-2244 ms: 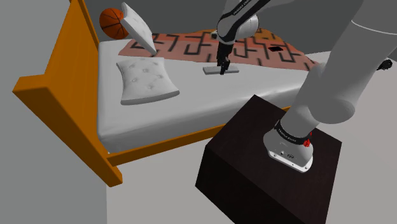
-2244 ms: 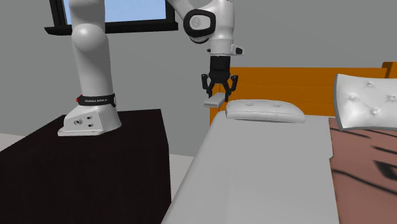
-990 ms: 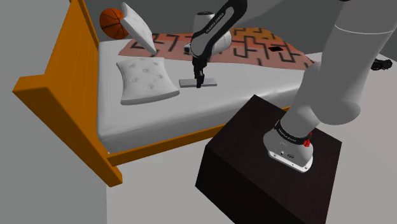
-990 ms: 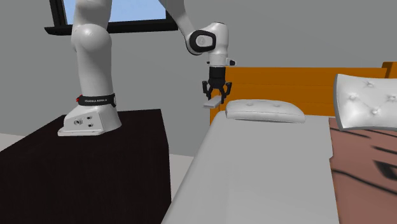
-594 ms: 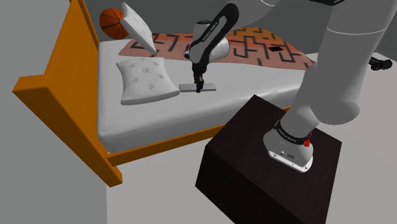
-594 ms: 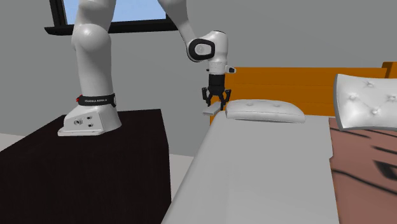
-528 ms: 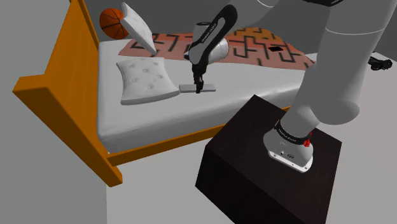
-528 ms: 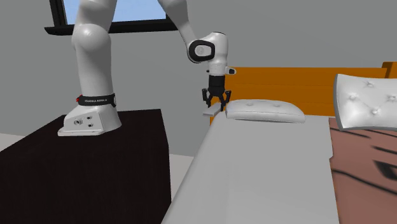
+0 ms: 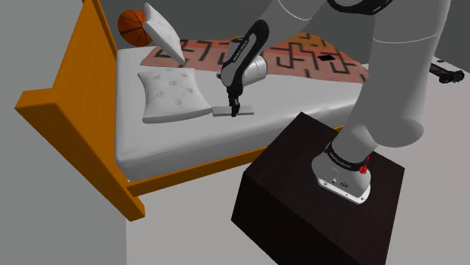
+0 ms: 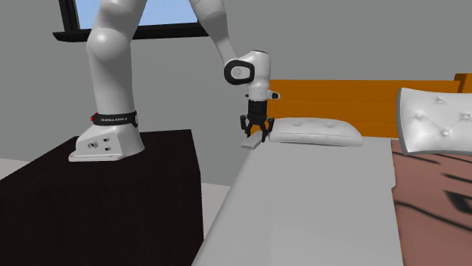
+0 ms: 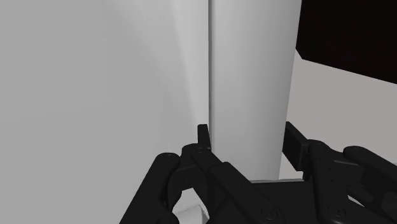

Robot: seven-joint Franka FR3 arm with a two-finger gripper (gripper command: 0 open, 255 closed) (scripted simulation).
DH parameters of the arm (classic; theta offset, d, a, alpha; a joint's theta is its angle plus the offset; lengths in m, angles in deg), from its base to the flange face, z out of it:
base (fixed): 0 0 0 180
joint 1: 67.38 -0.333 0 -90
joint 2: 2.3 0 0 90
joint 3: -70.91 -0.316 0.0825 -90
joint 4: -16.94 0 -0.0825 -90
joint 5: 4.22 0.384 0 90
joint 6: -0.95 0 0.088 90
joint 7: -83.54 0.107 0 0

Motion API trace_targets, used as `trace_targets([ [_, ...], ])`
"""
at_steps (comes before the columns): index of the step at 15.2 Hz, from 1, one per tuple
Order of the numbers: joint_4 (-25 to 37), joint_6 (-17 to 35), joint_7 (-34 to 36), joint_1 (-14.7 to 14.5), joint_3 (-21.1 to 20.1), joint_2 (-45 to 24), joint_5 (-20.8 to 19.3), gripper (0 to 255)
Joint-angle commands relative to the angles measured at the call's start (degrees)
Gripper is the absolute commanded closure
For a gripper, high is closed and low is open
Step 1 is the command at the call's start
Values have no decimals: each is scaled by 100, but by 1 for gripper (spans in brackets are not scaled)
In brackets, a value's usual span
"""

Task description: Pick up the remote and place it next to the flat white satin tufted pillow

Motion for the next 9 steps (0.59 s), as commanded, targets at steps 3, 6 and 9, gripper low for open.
trace_targets([
  [3, 98, 227, -153, 144, -186, -322, 202, 255],
  [6, 177, 392, -255, 254, -326, -562, 333, 255],
  [9, 266, 551, -347, 365, -464, -804, 449, 255],
])
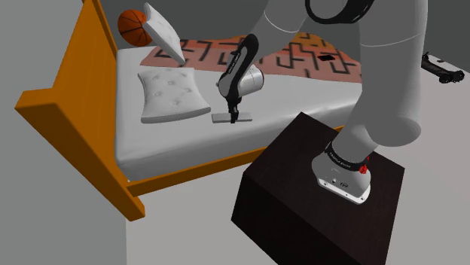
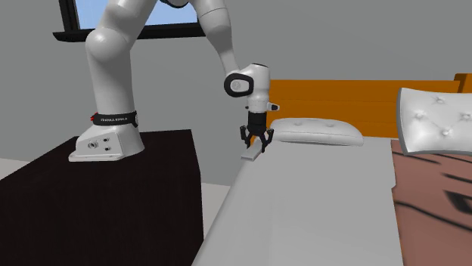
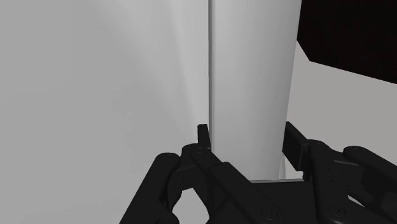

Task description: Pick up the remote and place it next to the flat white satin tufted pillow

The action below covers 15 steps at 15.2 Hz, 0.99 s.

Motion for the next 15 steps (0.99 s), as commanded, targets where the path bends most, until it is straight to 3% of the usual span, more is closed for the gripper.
trace_targets([
  [1, 47, 61, -35, 45, -56, -101, 45, 255],
  [8, 47, 61, -35, 46, -56, -101, 45, 255],
  [9, 48, 61, -35, 46, -56, -102, 45, 0],
  [15, -24, -74, 38, -47, 61, 98, -48, 0],
])
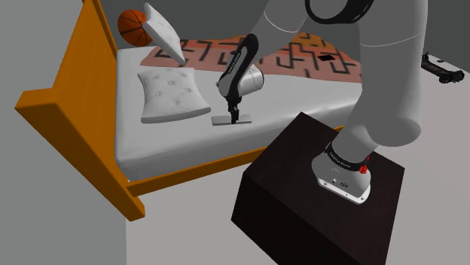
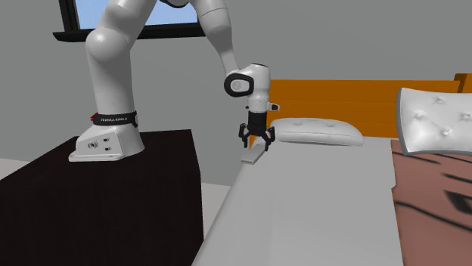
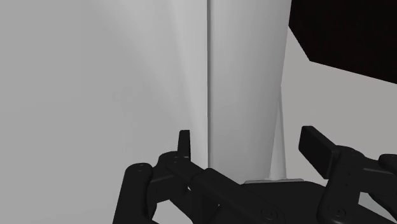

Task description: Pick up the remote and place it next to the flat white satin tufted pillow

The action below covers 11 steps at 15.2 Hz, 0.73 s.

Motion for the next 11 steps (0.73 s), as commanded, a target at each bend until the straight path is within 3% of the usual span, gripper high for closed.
trace_targets([
  [1, -95, -203, 118, -142, 173, 292, -145, 0],
  [3, -189, -459, 274, -306, 387, 641, -354, 0],
  [11, -189, -458, 277, -300, 382, 642, -359, 0],
])
